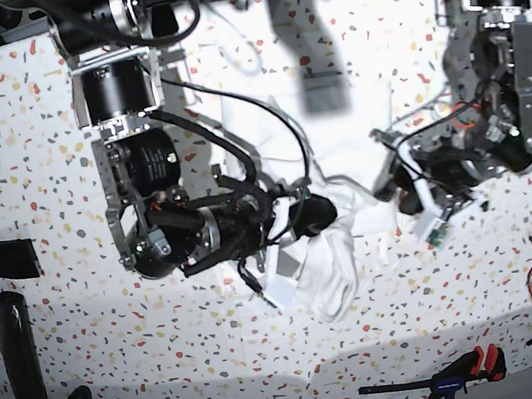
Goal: Fold the T-shirt properly
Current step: 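Lift the strip end with the right gripper and fold it over the stack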
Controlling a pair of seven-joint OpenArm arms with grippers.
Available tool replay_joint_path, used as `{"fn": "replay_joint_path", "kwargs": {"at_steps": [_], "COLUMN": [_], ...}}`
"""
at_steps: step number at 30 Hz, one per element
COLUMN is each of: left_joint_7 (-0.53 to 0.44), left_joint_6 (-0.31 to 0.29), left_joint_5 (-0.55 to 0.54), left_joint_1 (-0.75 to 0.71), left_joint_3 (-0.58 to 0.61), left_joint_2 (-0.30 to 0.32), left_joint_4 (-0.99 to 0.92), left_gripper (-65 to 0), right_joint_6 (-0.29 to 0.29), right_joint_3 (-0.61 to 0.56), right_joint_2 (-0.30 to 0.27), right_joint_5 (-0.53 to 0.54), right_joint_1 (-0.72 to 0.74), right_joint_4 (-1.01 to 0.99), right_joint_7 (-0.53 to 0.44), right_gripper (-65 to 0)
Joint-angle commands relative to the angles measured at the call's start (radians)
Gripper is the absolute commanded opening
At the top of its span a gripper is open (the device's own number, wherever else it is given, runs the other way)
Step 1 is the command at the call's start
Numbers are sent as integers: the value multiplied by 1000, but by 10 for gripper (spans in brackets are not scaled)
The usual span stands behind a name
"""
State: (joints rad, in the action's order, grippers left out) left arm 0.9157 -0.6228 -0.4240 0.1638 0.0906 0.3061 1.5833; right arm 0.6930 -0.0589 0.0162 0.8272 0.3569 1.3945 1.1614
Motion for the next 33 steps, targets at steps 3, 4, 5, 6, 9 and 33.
{"fn": "replay_joint_path", "kwargs": {"at_steps": [3,4,5,6,9,33], "left_joint_7": [-59,-71,-87,-103,-130,-132], "left_joint_6": [27,36,45,60,138,440], "left_joint_5": [-14,1,24,53,138,293], "left_joint_1": [24,25,24,24,24,24], "left_joint_3": [-5,-5,-5,-5,-5,-5], "left_joint_2": [36,48,61,76,122,210], "left_joint_4": [21,21,21,21,21,21], "left_gripper": [-409,-409,-409,-409,-409,-409], "right_joint_6": [5,5,5,5,5,5], "right_joint_3": [0,0,0,0,0,-196], "right_joint_2": [7,10,15,25,72,141], "right_joint_5": [21,21,21,21,21,396], "right_joint_1": [24,24,24,24,24,-39], "right_joint_4": [18,18,18,18,18,17], "right_joint_7": [-12,-12,-11,-12,-12,-12], "right_gripper": [-650,-650,-650,-650,-650,-369]}}
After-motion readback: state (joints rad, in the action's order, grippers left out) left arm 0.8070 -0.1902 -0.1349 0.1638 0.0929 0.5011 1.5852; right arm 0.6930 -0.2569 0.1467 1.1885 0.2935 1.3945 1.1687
